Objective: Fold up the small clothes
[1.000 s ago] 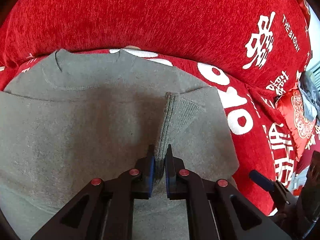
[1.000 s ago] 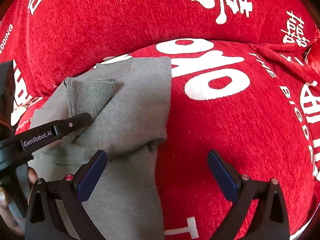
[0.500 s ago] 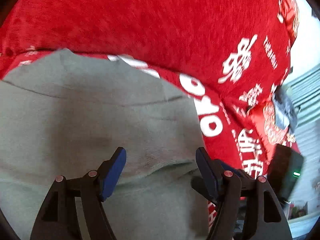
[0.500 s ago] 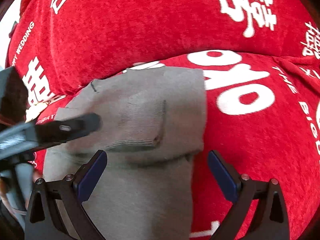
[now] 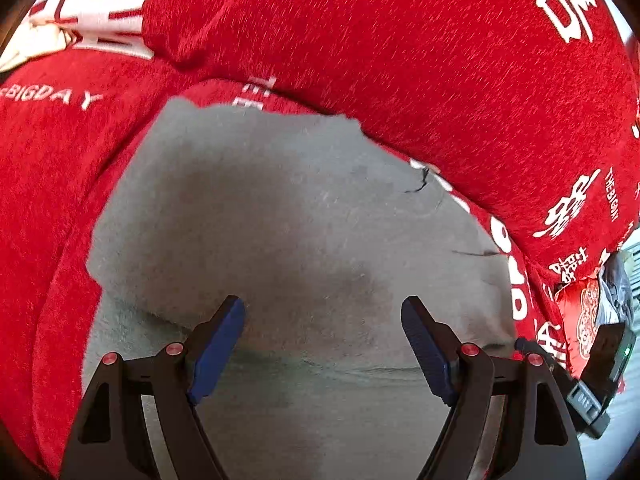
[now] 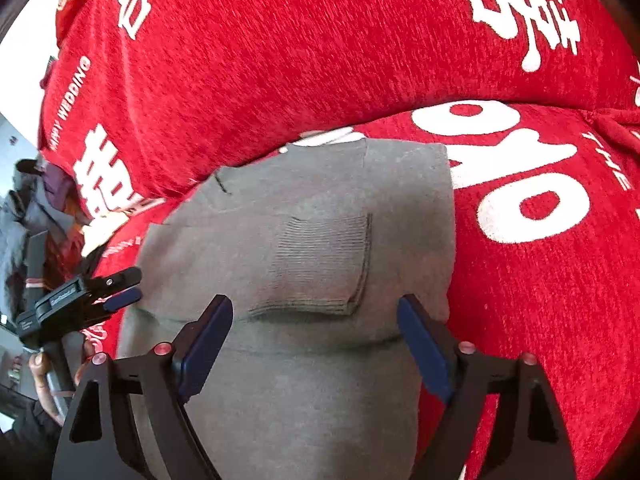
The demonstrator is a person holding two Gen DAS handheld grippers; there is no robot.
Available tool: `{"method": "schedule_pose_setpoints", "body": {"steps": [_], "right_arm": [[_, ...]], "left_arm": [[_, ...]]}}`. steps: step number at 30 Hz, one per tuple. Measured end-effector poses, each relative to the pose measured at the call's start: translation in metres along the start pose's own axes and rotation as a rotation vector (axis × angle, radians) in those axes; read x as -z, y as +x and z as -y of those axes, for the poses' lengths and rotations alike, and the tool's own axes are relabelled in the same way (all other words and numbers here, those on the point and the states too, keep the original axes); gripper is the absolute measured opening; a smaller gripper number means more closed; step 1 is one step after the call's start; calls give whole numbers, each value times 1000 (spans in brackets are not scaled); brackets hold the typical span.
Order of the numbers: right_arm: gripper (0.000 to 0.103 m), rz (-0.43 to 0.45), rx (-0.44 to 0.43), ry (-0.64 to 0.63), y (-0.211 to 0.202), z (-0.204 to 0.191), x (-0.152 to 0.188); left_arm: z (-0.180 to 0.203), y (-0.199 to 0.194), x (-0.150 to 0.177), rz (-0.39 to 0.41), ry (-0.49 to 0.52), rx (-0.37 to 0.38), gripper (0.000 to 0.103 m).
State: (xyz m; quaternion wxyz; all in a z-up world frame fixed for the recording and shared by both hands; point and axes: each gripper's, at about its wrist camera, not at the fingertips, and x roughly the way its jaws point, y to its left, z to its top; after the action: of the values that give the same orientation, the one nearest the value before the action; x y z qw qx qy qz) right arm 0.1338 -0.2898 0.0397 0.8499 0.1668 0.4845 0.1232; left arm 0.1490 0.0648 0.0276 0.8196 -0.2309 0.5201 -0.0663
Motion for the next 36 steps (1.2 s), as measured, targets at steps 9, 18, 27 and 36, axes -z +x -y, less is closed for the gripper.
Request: {"method": "schedule_pose_setpoints", "body": {"steps": [9,18,27,36], "right_arm": [[77,-95,85,-53,53,-9,-25],[11,-73,120,-167,42,-37,-27],[11,-85,242,-171,49,-17,-30],[44,-11,268,-99,16,-6,-32]], "left_arm": [[15,10,8,24,110,-70,82],[14,7,6,6,106,-56,82],[20,12,7,-8,145,-84,82],[16,-18,0,42,134,-72,82]]}}
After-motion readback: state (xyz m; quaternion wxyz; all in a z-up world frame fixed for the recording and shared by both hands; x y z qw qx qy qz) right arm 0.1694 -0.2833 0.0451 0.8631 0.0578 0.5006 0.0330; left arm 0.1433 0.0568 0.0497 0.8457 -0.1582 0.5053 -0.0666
